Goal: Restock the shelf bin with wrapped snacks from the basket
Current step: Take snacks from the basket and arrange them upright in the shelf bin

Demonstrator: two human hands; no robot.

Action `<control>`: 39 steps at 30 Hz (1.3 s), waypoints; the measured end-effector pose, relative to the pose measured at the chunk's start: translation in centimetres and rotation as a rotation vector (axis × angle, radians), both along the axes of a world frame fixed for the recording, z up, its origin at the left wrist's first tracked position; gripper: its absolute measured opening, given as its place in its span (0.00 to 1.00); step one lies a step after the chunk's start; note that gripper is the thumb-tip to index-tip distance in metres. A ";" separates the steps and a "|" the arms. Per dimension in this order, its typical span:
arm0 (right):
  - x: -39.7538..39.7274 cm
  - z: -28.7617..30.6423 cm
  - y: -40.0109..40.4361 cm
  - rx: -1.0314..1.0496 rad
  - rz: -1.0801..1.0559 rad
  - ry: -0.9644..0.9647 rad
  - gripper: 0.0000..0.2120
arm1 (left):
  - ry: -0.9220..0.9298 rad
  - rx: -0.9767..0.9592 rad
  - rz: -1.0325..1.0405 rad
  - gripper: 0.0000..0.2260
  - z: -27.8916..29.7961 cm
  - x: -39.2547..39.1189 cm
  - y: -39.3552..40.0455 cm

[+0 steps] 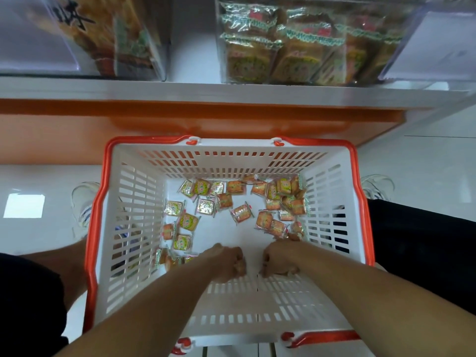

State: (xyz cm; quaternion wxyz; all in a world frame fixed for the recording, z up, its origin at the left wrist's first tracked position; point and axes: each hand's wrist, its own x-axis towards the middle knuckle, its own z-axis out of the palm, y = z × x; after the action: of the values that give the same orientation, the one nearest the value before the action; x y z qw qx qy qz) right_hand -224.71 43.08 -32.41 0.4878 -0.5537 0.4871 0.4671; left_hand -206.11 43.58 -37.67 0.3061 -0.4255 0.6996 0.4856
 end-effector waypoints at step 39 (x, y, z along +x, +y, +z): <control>1.4 17.4 -9.4 -0.209 -1.287 -0.724 0.12 | 0.543 0.448 1.189 0.16 16.8 -1.6 -9.6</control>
State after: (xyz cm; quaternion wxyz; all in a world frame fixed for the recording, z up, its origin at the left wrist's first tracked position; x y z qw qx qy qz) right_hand -223.32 33.67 -15.04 0.7396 -0.3217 0.5658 -0.1714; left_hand -207.73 34.02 -20.91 -0.1178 -0.5266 0.2825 0.7931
